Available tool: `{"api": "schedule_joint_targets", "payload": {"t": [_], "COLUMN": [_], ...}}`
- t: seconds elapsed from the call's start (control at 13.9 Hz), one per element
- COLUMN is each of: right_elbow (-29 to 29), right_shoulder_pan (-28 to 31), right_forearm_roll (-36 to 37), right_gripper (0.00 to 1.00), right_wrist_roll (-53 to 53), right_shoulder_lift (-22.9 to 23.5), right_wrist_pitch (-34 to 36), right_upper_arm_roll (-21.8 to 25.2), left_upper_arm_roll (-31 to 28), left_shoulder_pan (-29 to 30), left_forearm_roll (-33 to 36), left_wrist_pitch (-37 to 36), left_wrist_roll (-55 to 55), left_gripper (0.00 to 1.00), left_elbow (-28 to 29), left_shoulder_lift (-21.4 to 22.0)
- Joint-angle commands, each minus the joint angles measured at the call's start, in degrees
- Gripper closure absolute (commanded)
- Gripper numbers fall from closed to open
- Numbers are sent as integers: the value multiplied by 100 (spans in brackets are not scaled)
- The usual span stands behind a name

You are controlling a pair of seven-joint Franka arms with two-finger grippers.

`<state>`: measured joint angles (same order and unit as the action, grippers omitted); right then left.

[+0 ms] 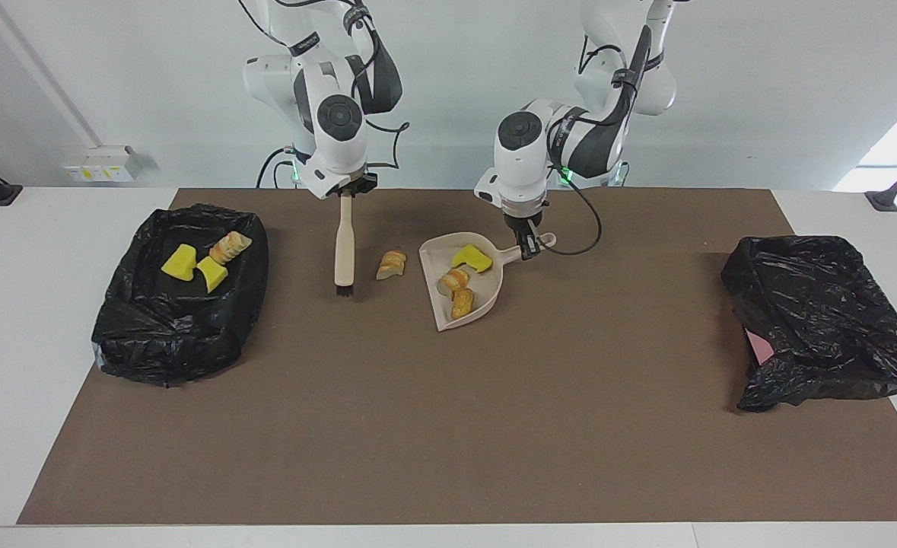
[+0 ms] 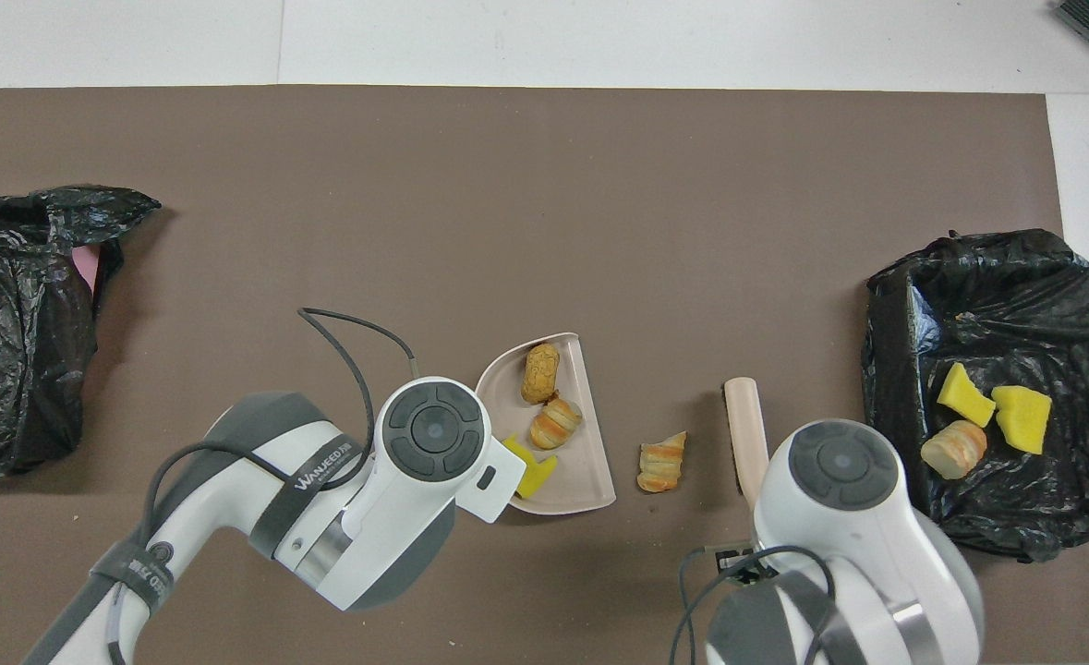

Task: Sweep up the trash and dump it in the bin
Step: 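Brush the last bread piece into the dustpan held by the left gripper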

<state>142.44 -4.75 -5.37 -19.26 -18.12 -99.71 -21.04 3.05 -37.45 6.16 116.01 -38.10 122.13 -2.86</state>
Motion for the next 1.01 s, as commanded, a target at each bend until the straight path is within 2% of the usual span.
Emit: {"api": "schedule_joint_targets", "payload": {"t": [0.0,0.22,0.36,0.58,0.79,0.94], "right_elbow": [390,364,363,39,-347,-419], "right_shoulder_pan": [-272,-255,-211,-272,-264,-334], "right_forearm_roll": [-287,-1210,-1764,-2853,-2979,-2455], "right_gripper": [100,100,100,100,100,100], "right_wrist_roll": [-324,541,1229,1284,1223,908], "right_shoulder_lift": [-88,230,397,634,854,775], "right_wrist_pitch": [-548,-979,-1269,-1332,-1253,-1174], "right_upper_arm_roll": [-31,-31,-31,-31,-23,-23], "left_upper_arm_roll": [-67,-59,-59,-50,-50,-50], "left_shoulder_pan": [-279,-569,-579,-544,-316,-263], "left_forearm_roll": [131,639,641,632,623,597], "left_wrist_pitch": [9,98,150,474,1055,1082], "left_wrist_roll": [215,574,602,699,699,708], "left_gripper": [100,100,100,100,100,100], "left_elbow": [477,707,786,926,1041,1006], "left_shoulder_lift": [382,585,620,577,445,410]}}
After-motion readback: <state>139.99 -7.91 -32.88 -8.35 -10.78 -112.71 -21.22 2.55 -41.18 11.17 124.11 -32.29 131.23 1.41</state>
